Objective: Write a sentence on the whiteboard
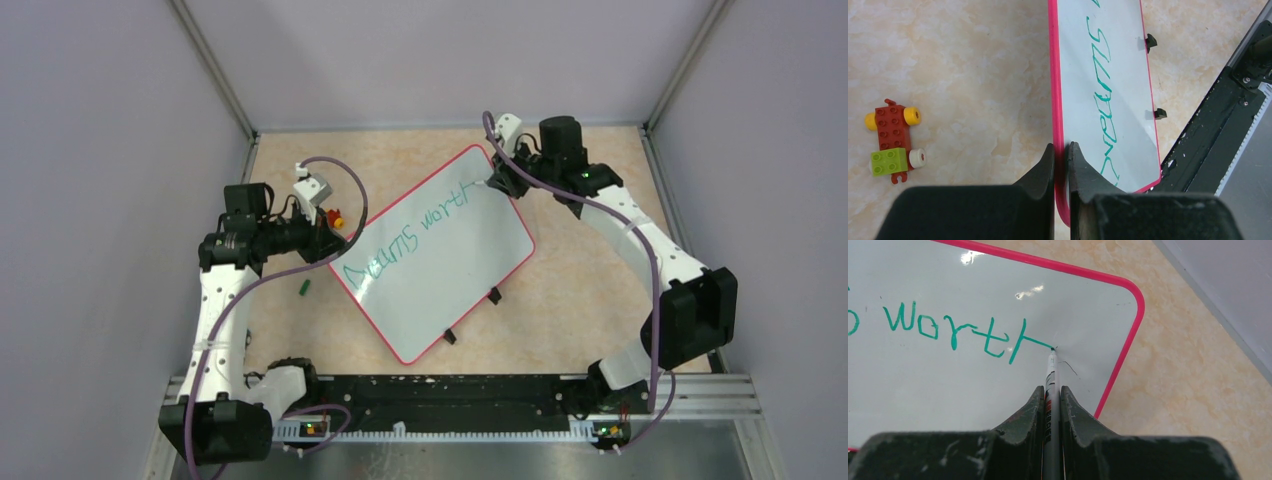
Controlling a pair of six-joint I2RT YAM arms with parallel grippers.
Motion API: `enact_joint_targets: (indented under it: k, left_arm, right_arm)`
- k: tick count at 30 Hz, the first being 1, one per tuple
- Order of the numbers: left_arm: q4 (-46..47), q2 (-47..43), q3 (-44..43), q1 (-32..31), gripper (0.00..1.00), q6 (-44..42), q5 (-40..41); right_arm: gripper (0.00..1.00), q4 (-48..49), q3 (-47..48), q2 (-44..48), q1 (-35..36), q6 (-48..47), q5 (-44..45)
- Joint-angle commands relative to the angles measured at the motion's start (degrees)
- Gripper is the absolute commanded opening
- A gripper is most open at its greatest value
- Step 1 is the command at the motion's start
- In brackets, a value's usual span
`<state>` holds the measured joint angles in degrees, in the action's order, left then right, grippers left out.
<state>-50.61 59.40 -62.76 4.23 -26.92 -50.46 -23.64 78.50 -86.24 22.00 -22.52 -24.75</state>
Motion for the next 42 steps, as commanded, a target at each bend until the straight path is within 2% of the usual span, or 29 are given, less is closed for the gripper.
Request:
enact_joint_targets:
  k: [1, 11, 17, 22, 31, 37, 42]
  left_arm:
    - [0.1, 0.0, 0.6, -1.0, 0.0, -1.6, -0.3]
    - [0.3, -0.2, 0.6, -1.0, 0.0, -1.6, -0.4]
    - [0.5, -0.4, 0.6, -1.0, 0.01, -1.0, -0.5]
    - [0.1, 0.3, -1.2, -0.9, 0.26, 0.8, -2.7]
    - [0.1, 2.3, -2.6, -0.8, 0.38, 2.1, -6.2]
    - [0.6, 3.7, -2.6, -0.8, 0.46, 2.9, -8.6]
    - [0.8, 4.0, -2.1, -0.8, 0.51, 3.3, -11.7]
  right_arm:
    - [0.0, -0.7, -0.5, 1.3, -0.3, -1.2, -1.9]
    - [0.0, -3.2, -3.3, 3.7, -0.2, -2.8, -1.7]
    - [0.0, -6.2, -1.0, 4.9, 0.3, -3.0, -3.1]
    - [0.0, -13.2, 3.5, 6.9, 2.0, -4.0, -9.6]
    - [0.0, -16.4, -0.5, 10.3, 8.4, -3.5, -15.2]
    - [0.0, -10.3, -5.0, 10.9, 12.9, 3.6, -19.9]
    - [0.0, -5.2, -8.4, 10.8, 18.3, 8.1, -19.2]
